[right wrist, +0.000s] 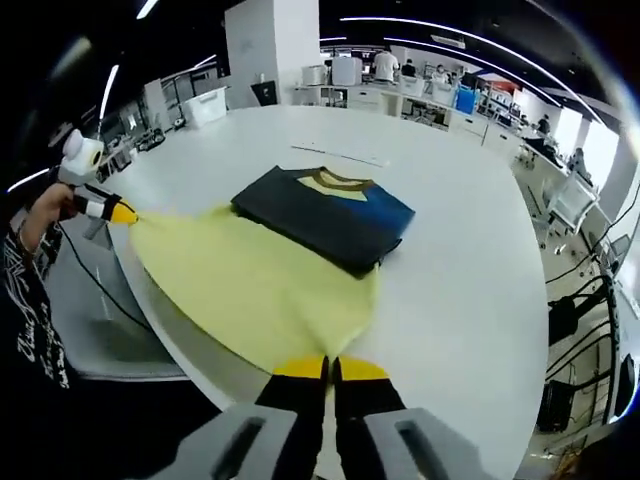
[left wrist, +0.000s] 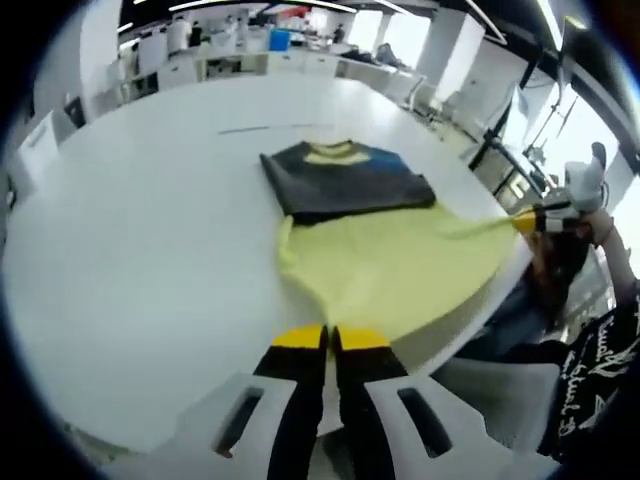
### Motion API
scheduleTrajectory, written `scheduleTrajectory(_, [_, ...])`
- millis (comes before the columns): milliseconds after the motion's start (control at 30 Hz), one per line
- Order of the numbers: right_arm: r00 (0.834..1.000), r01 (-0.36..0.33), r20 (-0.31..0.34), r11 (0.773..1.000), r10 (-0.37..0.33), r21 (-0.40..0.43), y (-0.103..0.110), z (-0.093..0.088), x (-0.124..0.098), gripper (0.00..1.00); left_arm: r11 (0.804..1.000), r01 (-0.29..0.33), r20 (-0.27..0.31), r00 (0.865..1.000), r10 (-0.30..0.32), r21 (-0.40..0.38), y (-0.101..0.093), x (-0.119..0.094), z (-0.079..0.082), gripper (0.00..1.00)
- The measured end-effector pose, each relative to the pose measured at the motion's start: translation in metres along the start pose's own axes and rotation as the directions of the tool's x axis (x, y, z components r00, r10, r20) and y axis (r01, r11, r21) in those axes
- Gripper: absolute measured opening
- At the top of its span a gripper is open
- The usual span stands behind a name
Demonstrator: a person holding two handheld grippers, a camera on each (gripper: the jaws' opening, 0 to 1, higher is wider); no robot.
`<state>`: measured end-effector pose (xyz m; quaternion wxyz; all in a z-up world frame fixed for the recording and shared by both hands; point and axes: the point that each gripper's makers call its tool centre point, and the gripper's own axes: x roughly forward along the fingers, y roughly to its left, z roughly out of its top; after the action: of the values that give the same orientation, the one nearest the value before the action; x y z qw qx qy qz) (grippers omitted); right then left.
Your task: Fold the garment on the visible template until the final outline fits inside the template.
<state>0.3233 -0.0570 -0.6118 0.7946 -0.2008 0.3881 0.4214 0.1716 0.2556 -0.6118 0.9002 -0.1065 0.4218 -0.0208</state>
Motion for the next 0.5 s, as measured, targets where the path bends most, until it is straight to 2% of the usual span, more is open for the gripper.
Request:
scheduleTrajectory(100, [1.000, 0.008, 0.030, 1.000, -0.008, -0.007, -0.004, 0.015, -0.004, 0.00, 1.000, -0.002, 0.032, 0.999, 0.001, 0.002, 0.002, -0.003, 0.013, 0.00])
scheduleTrajectory(167, [0.999, 0.015, 0.050, 1.000, -0.016, 0.005, -0.008, 0.023, -0.005, 0.00, 1.000, -0.011, 0.081, 0.997, 0.011, 0.009, 0.005, -0.002, 0.027, 0.00])
scheduleTrajectory(267, [0.997, 0.025, 0.077, 1.000, -0.025, 0.007, -0.013, 0.037, -0.007, 0.00, 0.999, -0.023, 0.094, 0.995, 0.021, 0.022, 0.007, -0.002, 0.036, 0.00])
scheduleTrajectory(500, [0.995, 0.047, 0.094, 0.999, -0.045, -0.021, -0.027, 0.061, -0.001, 0.00, 1.000, -0.019, 0.172, 0.985, 0.018, -0.001, 0.011, 0.000, 0.069, 0.00])
